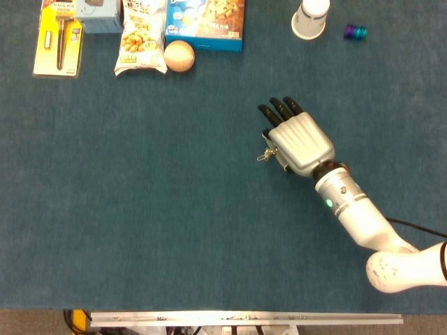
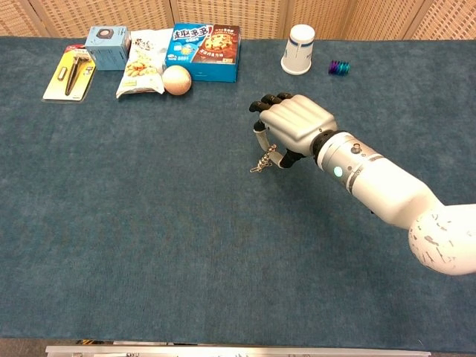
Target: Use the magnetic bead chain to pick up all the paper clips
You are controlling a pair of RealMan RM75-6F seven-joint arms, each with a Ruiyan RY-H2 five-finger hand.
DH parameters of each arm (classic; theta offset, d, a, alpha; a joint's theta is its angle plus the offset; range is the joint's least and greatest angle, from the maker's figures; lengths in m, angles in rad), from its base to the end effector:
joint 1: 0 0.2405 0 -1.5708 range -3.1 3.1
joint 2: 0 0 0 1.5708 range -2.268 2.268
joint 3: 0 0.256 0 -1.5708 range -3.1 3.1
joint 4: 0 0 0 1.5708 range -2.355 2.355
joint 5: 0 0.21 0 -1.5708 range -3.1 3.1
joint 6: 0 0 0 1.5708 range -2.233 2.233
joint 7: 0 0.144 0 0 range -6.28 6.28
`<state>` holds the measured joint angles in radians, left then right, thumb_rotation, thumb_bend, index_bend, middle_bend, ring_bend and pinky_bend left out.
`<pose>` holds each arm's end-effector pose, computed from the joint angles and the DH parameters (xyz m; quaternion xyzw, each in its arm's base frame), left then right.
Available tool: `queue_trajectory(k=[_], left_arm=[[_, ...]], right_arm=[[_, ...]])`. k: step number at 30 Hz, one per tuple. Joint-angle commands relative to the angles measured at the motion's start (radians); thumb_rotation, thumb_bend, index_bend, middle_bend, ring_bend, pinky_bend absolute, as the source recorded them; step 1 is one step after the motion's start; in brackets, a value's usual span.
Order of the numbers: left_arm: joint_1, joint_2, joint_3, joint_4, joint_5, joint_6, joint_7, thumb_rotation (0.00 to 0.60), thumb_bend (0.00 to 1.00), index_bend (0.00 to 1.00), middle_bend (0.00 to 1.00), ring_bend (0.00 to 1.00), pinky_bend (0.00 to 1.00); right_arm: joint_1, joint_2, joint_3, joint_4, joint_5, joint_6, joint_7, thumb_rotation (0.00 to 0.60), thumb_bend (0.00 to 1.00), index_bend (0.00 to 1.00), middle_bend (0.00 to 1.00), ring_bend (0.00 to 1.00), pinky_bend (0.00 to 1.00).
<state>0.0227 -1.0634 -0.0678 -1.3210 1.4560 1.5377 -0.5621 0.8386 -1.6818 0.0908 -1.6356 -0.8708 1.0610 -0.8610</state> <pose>-0.3818 0.1478 0.2290 -0.4912 -0.4495 -0.4484 0.5964 -0.1009 -0.2941 -0.0681 0.8202 -0.2925 0.2747 0.4078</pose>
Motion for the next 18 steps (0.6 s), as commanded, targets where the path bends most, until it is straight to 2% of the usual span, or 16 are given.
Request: queue_trajectory(k=[1,18], left_arm=[[0.0,0.0,-0.001,0.003,-0.003,-0.002,-0.005,0.6,0.0,0.53,0.44,0.33,0.44],[0.0,-0.001,-0.003,0.002,-0.002,-0.004,0.005,0.6,0.0,0.53,0.44,0.33,0.44]], right_arm=[[0.001,0.001,0.0,-0.002,-0.001,0.001,0.003,0.6,0.38,0.58,0.12,0.0,0.1],[-0.026,0.066,-0.014,-0.083,-0.057,0.054,0.028,0.6,0.38,0.58,0.12,0.0,0.1]])
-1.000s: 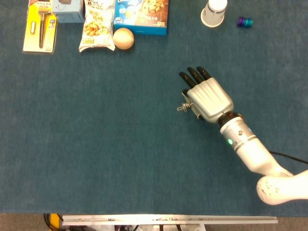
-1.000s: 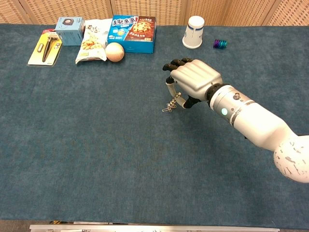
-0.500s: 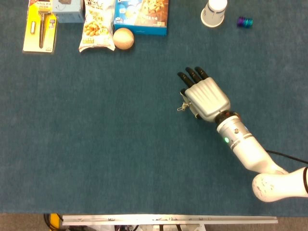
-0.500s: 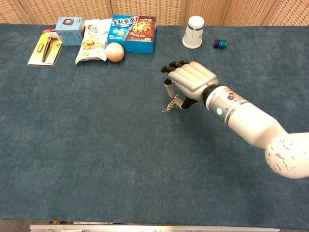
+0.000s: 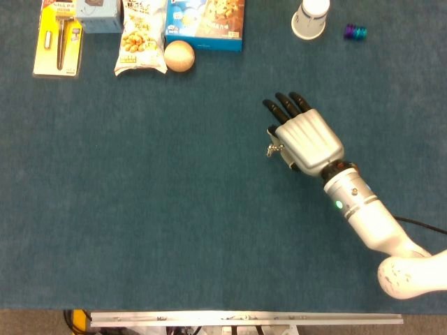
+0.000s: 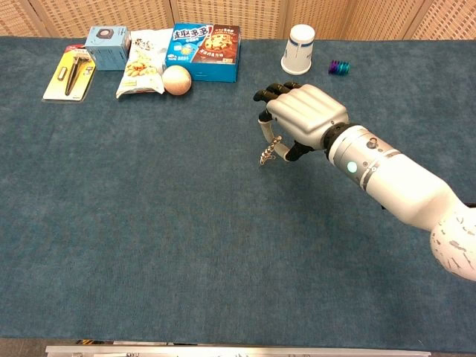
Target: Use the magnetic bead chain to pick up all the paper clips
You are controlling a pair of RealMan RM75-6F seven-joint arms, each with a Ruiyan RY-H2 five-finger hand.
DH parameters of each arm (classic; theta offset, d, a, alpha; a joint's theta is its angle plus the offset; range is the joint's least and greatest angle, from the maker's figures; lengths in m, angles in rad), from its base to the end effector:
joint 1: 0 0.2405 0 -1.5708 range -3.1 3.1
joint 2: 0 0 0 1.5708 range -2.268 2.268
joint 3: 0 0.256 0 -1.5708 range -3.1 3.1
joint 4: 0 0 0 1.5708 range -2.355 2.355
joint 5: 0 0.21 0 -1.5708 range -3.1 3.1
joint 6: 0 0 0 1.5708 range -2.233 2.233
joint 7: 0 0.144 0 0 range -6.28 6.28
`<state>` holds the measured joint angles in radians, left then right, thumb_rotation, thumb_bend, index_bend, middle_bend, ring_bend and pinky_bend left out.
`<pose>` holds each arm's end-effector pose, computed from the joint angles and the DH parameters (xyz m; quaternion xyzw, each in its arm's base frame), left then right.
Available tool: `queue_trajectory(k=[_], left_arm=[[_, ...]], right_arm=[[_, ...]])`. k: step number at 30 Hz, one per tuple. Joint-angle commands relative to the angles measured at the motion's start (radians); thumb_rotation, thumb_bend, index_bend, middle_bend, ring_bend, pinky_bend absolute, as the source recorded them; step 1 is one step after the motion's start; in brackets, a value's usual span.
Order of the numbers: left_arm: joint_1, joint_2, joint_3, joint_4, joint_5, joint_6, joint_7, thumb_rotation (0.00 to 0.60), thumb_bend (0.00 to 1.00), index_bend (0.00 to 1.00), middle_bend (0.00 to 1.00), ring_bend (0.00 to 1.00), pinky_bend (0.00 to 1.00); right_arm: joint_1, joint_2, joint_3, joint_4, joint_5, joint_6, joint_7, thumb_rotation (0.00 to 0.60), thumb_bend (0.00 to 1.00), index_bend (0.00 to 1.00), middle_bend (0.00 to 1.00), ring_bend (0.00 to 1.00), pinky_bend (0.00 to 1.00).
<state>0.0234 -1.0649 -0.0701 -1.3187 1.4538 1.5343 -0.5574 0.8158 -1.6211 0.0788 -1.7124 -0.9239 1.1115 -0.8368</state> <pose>-0.3826 0.1480 0.2290 -0.4911 -0.4489 -0.4461 0.5985 -0.1011 -0.2897 -0.0470 0.8105 -0.2887 0.2966 0.4146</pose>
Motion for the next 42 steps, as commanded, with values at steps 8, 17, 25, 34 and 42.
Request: queue_trajectory(k=[8,17,25,34,42], left_arm=[[-0.002,-0.001,0.0,-0.005,0.001,-0.002,0.014,0.6,0.0,0.53,0.44,0.33,0.44],[-0.004,-0.002,0.0,-0.018,0.003,-0.001,0.044,0.6,0.0,0.53,0.44,0.33,0.44],[-0.008,-0.004,0.003,-0.032,0.01,-0.002,0.078,0.6,0.0,0.53,0.44,0.33,0.44],[-0.008,-0.005,0.007,-0.049,0.02,0.007,0.11,0.6,0.0,0.53,0.44,0.33,0.44],[-0.008,-0.005,0.009,-0.048,0.022,0.009,0.109,0.6,0.0,0.53,0.44,0.33,0.44]], right_arm=[[-0.031,0.039,-0.02,-0.031,-0.036,0.028,0.026,0.6,0.38,0.58,0.12,0.0,0.1],[-0.088,0.1,-0.057,-0.063,-0.104,0.067,0.08,0.6,0.38,0.58,0.12,0.0,0.1],[-0.154,0.165,-0.091,-0.076,-0.158,0.11,0.127,0.6,0.38,0.58,0.12,0.0,0.1],[-0.193,0.175,-0.1,-0.034,-0.157,0.093,0.157,0.6,0.38,0.58,0.12,0.0,0.1],[-0.213,0.169,-0.098,-0.006,-0.143,0.07,0.161,0.6,0.31,0.52,0.12,0.0,0.1]])
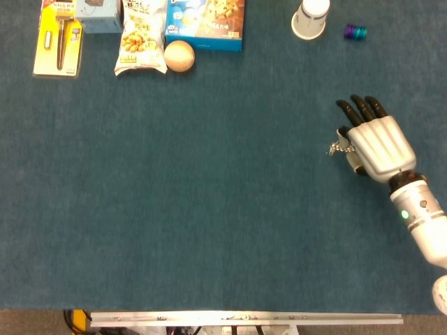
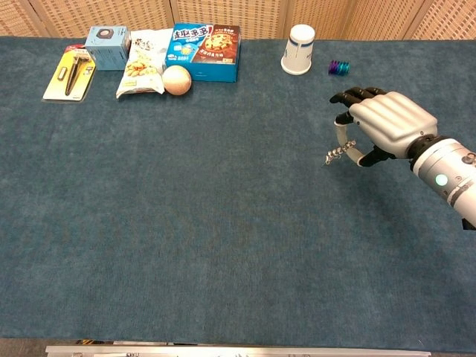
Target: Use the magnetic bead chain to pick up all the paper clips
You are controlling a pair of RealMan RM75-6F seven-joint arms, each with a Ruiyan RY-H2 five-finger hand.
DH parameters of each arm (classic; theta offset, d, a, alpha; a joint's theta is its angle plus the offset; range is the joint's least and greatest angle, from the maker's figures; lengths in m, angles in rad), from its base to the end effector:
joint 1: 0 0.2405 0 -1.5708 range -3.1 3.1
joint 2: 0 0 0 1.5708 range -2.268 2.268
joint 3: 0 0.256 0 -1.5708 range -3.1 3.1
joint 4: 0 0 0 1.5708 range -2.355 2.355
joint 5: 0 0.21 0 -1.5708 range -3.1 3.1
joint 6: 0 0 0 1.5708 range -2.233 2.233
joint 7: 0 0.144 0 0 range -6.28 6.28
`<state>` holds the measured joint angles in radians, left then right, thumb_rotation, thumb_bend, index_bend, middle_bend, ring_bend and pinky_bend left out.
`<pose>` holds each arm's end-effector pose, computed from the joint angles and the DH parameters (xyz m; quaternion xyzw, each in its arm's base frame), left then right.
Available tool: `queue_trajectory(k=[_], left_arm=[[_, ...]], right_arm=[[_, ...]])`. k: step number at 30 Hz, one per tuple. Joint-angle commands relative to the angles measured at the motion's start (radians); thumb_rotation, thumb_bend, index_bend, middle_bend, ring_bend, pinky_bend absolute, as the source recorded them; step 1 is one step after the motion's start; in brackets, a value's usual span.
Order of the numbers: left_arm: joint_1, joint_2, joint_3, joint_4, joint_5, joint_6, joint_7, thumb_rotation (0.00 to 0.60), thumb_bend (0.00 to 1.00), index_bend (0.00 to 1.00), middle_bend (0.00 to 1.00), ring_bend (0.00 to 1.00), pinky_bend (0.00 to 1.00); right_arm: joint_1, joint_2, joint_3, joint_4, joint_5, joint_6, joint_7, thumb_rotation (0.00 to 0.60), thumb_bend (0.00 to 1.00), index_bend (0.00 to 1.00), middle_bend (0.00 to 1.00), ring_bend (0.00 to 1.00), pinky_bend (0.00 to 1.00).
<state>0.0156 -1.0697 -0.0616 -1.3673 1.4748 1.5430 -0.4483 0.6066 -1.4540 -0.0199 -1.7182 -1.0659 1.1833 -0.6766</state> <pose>-0.3716 0.1500 0.2175 -0.5147 -0.4333 -0.4312 0.6012 -0.1920 -0.2687 0.0018 0.7716 -0.3292 0.2656 0.4752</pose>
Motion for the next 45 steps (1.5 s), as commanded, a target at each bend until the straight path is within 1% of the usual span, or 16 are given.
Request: queue_trajectory(k=[1,6,8,15,19,23,29,34,39,45], left_arm=[[0.0,0.0,0.0,0.0,0.001,0.001,0.0,0.6,0.0,0.53,0.44,0.33,0.44],[0.001,0.0,0.001,0.0,0.003,0.004,0.0,0.6,0.0,0.53,0.44,0.33,0.44],[0.001,-0.001,0.001,0.0,0.004,0.005,0.0,0.6,0.0,0.53,0.44,0.33,0.44],[-0.001,-0.001,0.001,0.0,0.003,0.004,0.001,0.6,0.0,0.52,0.44,0.33,0.44],[-0.003,-0.005,-0.001,-0.001,0.005,0.007,0.004,0.6,0.0,0.51,0.44,0.33,0.44],[-0.006,-0.013,0.001,-0.001,0.02,0.018,0.015,0.6,0.0,0.5,0.44,0.33,0.44],[-0.011,-0.027,0.004,-0.003,0.041,0.032,0.041,0.6,0.0,0.48,0.44,0.33,0.44],[-0.02,-0.038,0.011,-0.009,0.06,0.032,0.074,0.6,0.0,0.48,0.44,0.33,0.44],[-0.028,-0.046,0.015,-0.019,0.064,0.023,0.106,0.6,0.0,0.48,0.44,0.33,0.44],[-0.045,-0.058,0.022,-0.031,0.093,0.02,0.139,0.6,0.0,0.48,0.44,0.33,0.44]], right_arm=[[-0.005,0.004,0.001,-0.001,-0.003,-0.002,0.001,0.6,0.29,0.49,0.12,0.0,0.1],[-0.02,0.023,0.006,-0.021,-0.03,0.012,0.01,0.6,0.24,0.37,0.12,0.0,0.1],[-0.027,0.036,0.008,-0.033,-0.043,0.019,0.017,0.6,0.23,0.34,0.12,0.0,0.1],[-0.068,0.108,0.002,-0.086,-0.121,0.068,0.065,0.6,0.21,0.33,0.12,0.0,0.1],[-0.111,0.169,-0.01,-0.115,-0.197,0.129,0.113,0.6,0.21,0.33,0.12,0.0,0.1],[-0.169,0.226,-0.026,-0.119,-0.278,0.208,0.17,0.6,0.22,0.33,0.12,0.0,0.1],[-0.26,0.266,-0.045,-0.073,-0.341,0.303,0.254,0.6,0.21,0.33,0.12,0.0,0.1],[-0.323,0.284,-0.057,-0.027,-0.37,0.344,0.341,0.6,0.21,0.33,0.12,0.0,0.1],[-0.373,0.283,-0.062,0.025,-0.395,0.369,0.453,0.6,0.21,0.33,0.12,0.0,0.1],[-0.413,0.287,-0.051,0.077,-0.406,0.375,0.579,0.6,0.21,0.33,0.12,0.0,0.1]])
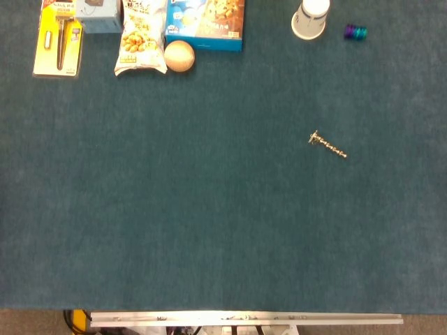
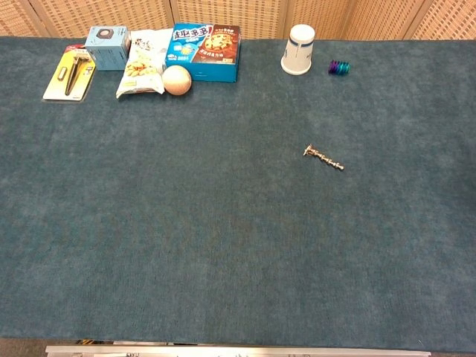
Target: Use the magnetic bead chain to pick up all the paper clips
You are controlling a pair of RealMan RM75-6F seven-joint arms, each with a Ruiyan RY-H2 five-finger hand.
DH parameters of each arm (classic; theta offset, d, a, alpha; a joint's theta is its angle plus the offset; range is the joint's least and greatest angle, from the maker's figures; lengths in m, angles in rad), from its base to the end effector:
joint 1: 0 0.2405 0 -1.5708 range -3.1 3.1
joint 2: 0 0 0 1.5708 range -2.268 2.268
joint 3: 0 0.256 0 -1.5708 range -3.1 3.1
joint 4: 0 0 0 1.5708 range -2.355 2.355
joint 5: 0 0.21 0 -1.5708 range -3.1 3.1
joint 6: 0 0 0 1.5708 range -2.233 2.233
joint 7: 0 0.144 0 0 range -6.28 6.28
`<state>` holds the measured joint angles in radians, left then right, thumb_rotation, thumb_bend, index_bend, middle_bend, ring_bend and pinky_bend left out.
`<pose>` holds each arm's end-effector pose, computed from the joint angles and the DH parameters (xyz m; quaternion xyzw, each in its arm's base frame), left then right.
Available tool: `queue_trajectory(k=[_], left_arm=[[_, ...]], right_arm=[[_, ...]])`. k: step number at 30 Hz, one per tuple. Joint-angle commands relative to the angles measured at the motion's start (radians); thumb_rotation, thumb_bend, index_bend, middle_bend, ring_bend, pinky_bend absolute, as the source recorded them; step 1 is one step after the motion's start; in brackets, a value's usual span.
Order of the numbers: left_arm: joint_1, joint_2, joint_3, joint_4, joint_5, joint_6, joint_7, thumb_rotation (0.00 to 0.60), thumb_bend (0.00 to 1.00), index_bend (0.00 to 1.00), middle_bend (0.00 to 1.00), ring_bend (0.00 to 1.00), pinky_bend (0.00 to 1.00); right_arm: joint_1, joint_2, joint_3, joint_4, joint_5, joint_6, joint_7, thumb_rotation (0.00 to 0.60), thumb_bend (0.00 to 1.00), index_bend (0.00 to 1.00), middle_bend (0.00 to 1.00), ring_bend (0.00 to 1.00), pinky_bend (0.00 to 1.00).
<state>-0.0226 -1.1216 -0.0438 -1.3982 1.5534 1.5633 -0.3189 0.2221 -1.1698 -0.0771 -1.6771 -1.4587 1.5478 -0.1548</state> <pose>-0.3492 0.1609 0.1874 -0.5618 -0.4033 -0.4347 0.5769 -0.2815 -0.1929 0.1314 0.6324 -0.3605 0.3848 0.5674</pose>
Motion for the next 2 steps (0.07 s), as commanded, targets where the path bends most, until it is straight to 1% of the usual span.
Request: queue_trajectory(k=[1,2], left_arm=[[-0.011,-0.01,0.008,0.0,0.023,-0.001,0.013,0.6,0.0,0.48,0.44,0.33,0.44],[-0.013,-0.013,0.011,0.001,0.029,-0.003,0.012,0.6,0.0,0.48,0.44,0.33,0.44]], right_arm=[[-0.034,0.002,0.009,0.048,-0.013,0.011,0.075,0.6,0.21,0.33,0.12,0.0,0.1],[-0.038,0.001,0.012,0.056,-0.014,0.01,0.088,0.6,0.21,0.33,0.12,0.0,0.1]])
